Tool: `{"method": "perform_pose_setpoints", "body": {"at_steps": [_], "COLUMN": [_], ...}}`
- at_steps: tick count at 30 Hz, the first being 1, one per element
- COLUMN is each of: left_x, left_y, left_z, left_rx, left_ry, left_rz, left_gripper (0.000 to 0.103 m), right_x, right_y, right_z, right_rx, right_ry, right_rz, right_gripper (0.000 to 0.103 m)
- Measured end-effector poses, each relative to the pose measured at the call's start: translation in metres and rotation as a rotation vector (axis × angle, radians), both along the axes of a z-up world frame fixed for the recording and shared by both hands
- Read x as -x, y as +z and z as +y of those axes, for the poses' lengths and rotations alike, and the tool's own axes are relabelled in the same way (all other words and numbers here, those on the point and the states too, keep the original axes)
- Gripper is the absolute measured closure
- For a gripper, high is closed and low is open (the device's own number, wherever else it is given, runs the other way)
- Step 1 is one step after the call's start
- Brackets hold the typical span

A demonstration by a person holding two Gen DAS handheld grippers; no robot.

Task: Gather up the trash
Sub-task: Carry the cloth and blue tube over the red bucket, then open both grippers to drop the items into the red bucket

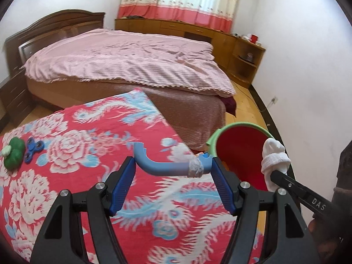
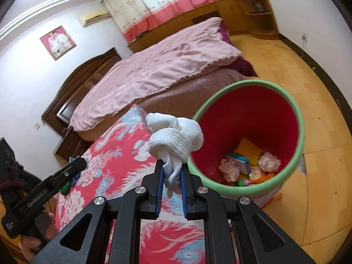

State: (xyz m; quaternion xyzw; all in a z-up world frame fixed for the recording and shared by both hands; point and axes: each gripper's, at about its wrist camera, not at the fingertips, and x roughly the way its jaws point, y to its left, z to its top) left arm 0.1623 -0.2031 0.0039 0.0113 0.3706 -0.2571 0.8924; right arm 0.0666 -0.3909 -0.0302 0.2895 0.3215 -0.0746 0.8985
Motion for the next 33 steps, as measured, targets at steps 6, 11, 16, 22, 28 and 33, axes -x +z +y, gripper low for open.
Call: {"method": "perform_pose_setpoints", "body": {"at_steps": [6, 11, 16, 22, 28, 33], "left_x": [0.008, 0.008, 0.004, -0.002, -0.003, -0.004], "left_y": [-0.003, -0.011, -0.024, -0.039, -0.048, -0.05], "left_z": [-0.038, -0.069, -0.099, -0.127, -0.145, -0.154], "left_rx": [-0.023, -0.045, -0.061, -0.075, -0.077, -0.08], "left_ry": [-0.074, -0.132, -0.185, -0.239, -0.289, -0.305], "left_rz": [-0.001, 0.008, 0.027, 0.052, 0.068, 0.056], "left_gripper": [0.033, 0.033, 0.033, 0.033, 0.033, 0.033], "right_x": [0.011, 0.018, 0.021, 0.019, 0.02, 0.021], "right_y": [-0.01, -0.018, -0.027, -0.039, -0.043, -0.042], "right_z": [-0.03, -0.053, -0.068, -0.087, -0.096, -0.098], "right_rx": [-0.027, -0.05, -0.054, -0.069, -0.091, -0.089], "right_ry": [-0.063, -0.105, -0.137, -0.17, -0.185, -0.193], "right_rz": [0.01, 0.016, 0.032, 0.059, 0.06, 0.053], "right_gripper": [0.089, 0.088, 0.087, 0.085, 0.078, 0.078]}}
